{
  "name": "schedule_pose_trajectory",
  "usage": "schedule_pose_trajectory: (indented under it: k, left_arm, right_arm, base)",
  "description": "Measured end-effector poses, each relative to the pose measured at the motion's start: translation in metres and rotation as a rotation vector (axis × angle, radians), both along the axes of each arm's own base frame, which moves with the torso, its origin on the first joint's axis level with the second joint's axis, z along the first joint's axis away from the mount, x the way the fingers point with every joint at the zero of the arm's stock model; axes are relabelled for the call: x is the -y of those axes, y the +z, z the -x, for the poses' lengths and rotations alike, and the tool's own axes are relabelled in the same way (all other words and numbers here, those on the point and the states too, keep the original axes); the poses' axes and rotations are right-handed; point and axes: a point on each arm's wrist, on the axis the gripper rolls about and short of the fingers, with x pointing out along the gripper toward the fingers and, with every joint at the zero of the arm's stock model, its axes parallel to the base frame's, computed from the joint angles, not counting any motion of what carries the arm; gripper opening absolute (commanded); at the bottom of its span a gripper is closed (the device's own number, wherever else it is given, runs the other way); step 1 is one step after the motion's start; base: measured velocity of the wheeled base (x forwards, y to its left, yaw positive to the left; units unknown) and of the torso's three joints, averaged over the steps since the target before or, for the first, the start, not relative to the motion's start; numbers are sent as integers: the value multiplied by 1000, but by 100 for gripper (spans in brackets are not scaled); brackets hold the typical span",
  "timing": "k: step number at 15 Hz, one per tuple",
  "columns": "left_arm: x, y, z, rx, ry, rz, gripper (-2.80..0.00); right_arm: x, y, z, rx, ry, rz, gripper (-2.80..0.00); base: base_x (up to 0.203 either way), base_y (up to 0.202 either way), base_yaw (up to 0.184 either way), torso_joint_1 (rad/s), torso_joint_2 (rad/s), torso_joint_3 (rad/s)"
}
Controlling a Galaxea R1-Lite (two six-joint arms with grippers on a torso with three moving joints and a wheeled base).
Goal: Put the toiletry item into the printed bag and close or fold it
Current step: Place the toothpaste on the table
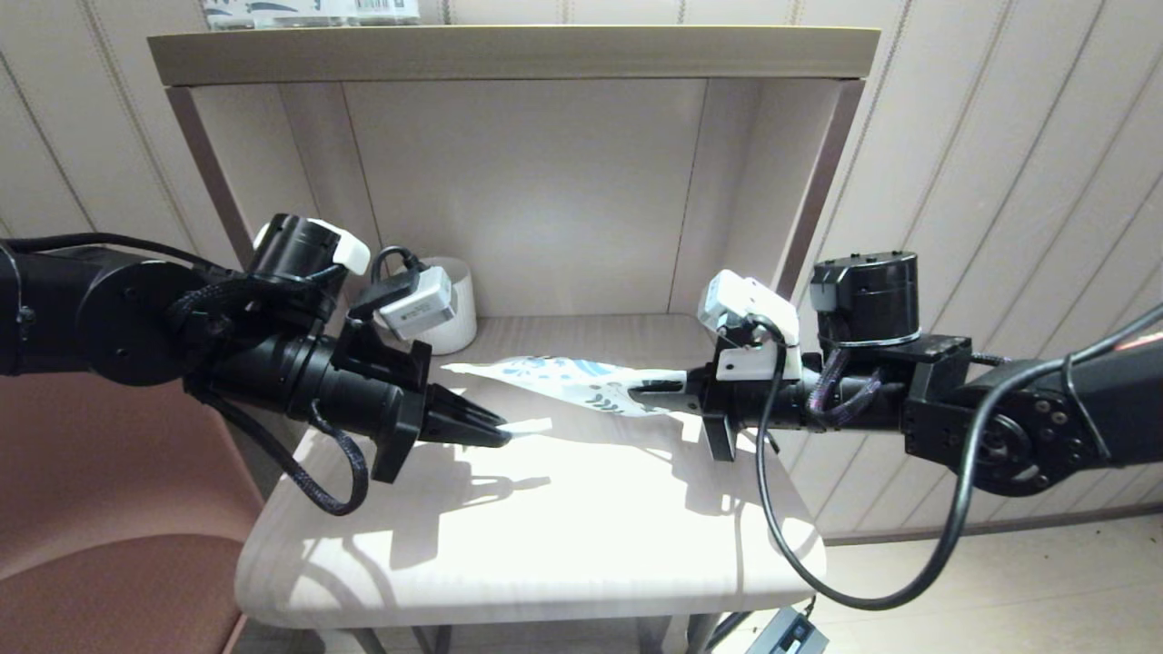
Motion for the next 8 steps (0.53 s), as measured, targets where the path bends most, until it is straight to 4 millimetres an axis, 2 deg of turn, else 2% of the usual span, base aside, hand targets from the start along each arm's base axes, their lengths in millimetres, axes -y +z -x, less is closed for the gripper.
schedule_pose_trajectory:
  k: [4, 8]
  left_arm:
    - [5, 3, -13, 26, 14, -8, -280]
    - [13, 1, -13, 24, -7, -10, -280]
  right_arm:
    - [2, -9, 4, -27, 4, 11, -280]
    - [-1, -26, -1, -54, 13, 26, -280]
  base:
    - [0, 0, 0, 0, 0, 0]
    - [0, 0, 0, 0, 0, 0]
